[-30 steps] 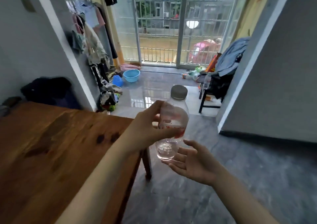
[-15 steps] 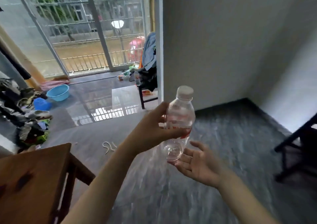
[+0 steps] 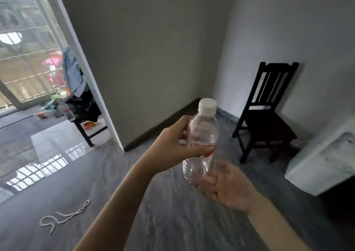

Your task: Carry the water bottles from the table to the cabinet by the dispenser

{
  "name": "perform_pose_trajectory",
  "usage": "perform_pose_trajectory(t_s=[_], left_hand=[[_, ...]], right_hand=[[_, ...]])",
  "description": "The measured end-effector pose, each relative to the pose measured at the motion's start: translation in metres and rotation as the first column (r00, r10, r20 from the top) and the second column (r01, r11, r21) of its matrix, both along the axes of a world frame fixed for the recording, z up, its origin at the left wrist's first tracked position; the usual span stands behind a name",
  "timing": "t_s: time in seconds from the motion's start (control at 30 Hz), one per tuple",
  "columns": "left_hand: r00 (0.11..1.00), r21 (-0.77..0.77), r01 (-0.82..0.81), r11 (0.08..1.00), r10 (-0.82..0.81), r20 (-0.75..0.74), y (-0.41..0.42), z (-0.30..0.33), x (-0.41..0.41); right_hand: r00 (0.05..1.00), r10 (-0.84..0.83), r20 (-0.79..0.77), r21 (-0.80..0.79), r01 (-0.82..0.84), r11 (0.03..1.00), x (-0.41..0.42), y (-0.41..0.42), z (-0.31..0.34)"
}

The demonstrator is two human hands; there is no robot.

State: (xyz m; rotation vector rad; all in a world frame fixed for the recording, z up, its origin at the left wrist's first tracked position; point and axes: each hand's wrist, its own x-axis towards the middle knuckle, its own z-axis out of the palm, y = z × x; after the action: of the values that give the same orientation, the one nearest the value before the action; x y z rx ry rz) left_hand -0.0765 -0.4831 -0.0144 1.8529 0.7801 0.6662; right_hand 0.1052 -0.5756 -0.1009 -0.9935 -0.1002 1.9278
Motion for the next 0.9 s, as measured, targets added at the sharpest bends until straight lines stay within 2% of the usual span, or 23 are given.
perform_pose_trajectory(t_s=[0.13,0.27,0.43,0.67,0.9], left_hand=[[0.99,-0.008,0.141,0.99,-0.141,0.003,0.02,0.007,0.006],[0.968,0.011,0.25,0.968,-0.249,-0.018,0.037,0.009,0.015],[0.913,0.014,0.405,0.914,-0.404,-0.052,0.04,0.005,0.044],[0.806,0.013,0.592,0.806,-0.591,-0.042,0.007,0.005,0.11],[0.7,0.027,0.714,0.7,-0.711,-0.061,-0.048,0.008,0.157]], right_hand=[[0.993,-0.107,0.041,0.066,0.104,0.992,-0.009,0.002,-0.001],[0.973,-0.23,0.012,0.103,0.228,0.968,-0.016,-0.001,-0.009],[0.928,-0.372,0.016,0.058,0.37,0.927,-0.013,-0.027,-0.005],[0.793,-0.608,0.028,0.055,0.607,0.793,0.018,-0.092,0.002],[0.732,-0.681,0.021,0.083,0.677,0.731,0.04,-0.157,0.005]])
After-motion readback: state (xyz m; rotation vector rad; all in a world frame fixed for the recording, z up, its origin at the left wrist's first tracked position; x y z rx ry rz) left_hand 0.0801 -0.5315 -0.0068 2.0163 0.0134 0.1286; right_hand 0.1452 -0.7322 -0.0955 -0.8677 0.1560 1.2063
